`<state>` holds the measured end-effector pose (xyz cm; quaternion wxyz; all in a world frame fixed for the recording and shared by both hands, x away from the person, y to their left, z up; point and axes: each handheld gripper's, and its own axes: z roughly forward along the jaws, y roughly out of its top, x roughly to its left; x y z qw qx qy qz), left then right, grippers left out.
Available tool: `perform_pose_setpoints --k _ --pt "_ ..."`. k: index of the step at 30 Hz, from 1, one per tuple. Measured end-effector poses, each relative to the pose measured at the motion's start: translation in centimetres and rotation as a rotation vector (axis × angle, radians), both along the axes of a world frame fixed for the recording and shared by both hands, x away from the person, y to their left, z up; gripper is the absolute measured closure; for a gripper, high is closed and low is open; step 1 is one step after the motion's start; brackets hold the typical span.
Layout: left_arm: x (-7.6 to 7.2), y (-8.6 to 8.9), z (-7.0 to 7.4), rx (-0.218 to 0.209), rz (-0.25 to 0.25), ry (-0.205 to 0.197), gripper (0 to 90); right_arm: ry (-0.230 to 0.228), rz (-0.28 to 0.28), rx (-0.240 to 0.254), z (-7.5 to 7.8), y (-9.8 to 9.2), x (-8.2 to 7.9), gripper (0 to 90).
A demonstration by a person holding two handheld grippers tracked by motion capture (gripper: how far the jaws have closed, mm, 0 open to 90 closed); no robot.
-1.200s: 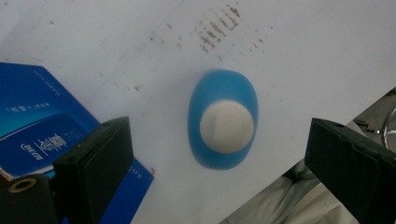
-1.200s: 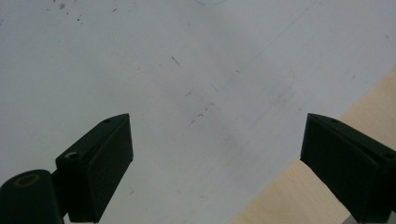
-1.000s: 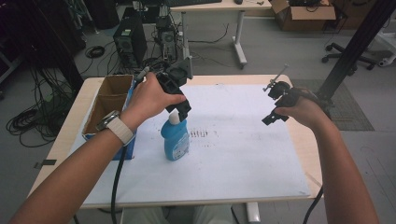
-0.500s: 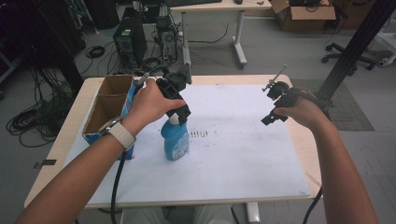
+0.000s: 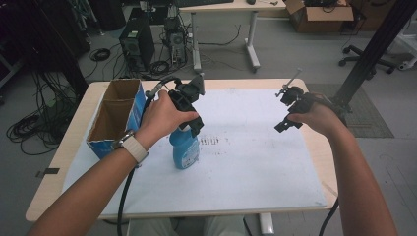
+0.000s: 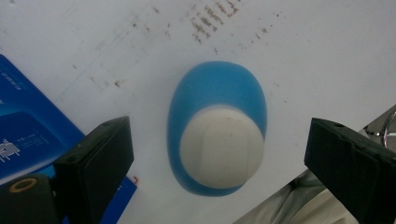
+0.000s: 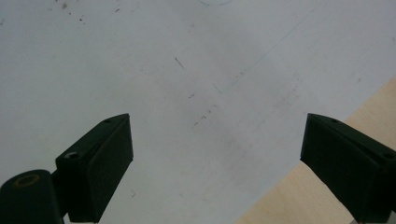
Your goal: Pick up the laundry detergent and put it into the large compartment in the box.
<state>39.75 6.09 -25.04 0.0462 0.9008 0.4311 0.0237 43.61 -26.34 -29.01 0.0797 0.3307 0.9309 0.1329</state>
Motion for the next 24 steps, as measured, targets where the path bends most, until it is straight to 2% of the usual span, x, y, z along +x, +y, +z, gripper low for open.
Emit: perform_pose_setpoints --k 11,24 --pt "-0.1 -0.1 -1.4 0.000 0.005 0.009 8.6 0.000 0.001 0.002 -0.1 0.0 0.0 9.1" --pt "0.0 -0.1 -2.1 0.004 0.012 0.019 10.0 0.001 0.002 -0.002 -0.1 0.1 0.0 9.1"
